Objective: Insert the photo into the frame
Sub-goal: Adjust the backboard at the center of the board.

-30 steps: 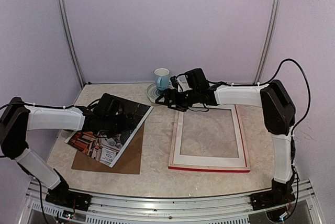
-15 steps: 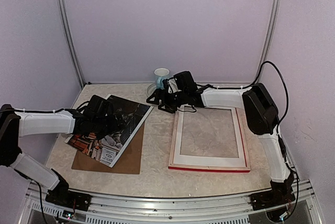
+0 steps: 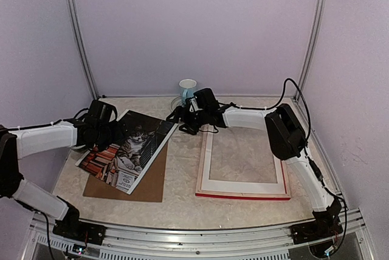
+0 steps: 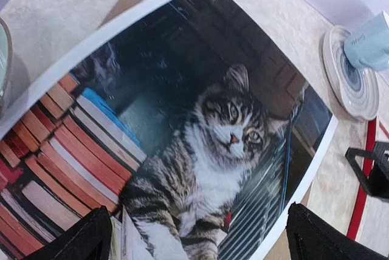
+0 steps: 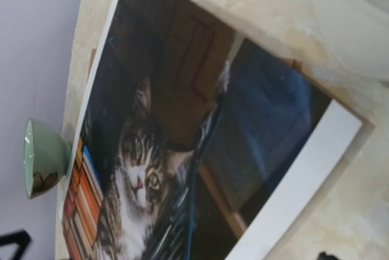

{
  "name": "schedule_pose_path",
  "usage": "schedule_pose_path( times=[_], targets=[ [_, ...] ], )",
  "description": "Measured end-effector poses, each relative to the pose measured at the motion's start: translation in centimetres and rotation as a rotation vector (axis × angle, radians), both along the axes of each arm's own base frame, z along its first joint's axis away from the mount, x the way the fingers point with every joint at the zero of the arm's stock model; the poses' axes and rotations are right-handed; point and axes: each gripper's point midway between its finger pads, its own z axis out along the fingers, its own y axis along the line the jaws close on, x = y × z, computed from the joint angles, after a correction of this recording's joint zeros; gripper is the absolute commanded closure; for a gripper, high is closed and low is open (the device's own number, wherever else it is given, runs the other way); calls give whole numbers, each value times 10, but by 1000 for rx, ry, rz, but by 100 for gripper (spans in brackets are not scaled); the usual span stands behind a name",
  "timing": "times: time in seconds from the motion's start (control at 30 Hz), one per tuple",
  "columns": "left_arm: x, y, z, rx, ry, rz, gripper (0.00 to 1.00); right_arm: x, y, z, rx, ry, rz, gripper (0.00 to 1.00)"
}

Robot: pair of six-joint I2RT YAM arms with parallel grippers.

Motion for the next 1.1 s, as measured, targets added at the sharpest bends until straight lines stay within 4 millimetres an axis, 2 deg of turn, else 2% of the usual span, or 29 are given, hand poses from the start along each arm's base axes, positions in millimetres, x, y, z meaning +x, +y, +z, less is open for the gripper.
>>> schedule_pose_path(
  times=[0.23,0.4,0.57,0.73,0.97,1.1],
  targets=[
    [45,35,42,65,-63,128,1,7,7,-10,34,63,-36,14],
    [75,56,49,126,-47,177,1,8,11,-15,54,107,-59,14],
    [96,80,23,190,37,207,1,7,17,-15,70,124,-63,13],
    [106,91,-13,247,144,189,1,6,19,-13,76,123,-62,13],
    [130,97,-22,334,179,180,1,5,21,-11,87,123,-58,13],
    [134,104,-33,387,209,186,1,4,21,-14,86,125,-56,13]
  ],
)
